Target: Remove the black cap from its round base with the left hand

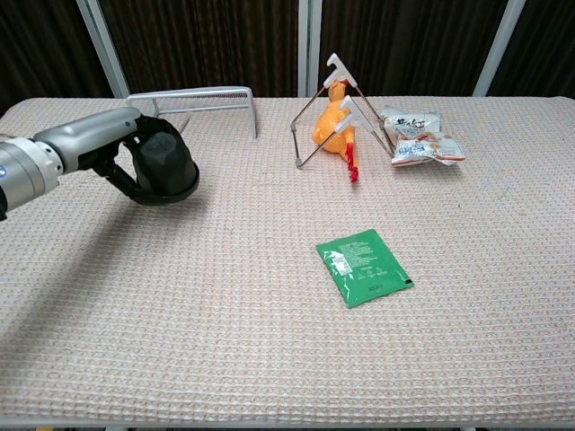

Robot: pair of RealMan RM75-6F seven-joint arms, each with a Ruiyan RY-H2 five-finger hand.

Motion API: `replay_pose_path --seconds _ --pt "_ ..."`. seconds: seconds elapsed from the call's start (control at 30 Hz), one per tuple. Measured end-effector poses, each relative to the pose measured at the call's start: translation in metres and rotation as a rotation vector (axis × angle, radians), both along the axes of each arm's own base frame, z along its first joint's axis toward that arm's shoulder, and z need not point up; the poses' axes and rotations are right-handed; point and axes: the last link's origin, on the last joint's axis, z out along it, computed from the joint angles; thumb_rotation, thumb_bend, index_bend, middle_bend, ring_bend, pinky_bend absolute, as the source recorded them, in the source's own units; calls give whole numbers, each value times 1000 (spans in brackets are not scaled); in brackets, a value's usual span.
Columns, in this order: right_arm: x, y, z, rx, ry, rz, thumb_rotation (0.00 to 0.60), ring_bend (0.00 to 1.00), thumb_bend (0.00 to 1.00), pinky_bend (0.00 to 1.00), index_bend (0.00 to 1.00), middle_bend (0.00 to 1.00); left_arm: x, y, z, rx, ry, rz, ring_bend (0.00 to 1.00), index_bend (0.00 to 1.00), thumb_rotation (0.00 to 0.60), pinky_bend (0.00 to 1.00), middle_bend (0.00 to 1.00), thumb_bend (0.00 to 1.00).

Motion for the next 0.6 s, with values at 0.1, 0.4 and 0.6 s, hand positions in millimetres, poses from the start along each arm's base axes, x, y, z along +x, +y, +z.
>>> replay_pose_path --seconds 0.1,0.4,0.6 --pt "1 -1 0 3 0 0 600 0 200 0 0 16 -9 3 -11 -17 20 25 316 472 600 361 519 301" --pt "-1 -1 -2 5 -4 -3 600 0 200 0 0 16 -21 3 -25 -49 12 46 209 319 600 277 368 170" --pt "0 -1 -1 1 -3 -1 600 0 201 0 0 16 -16 4 -20 -44 -20 17 183 266 600 260 329 127"
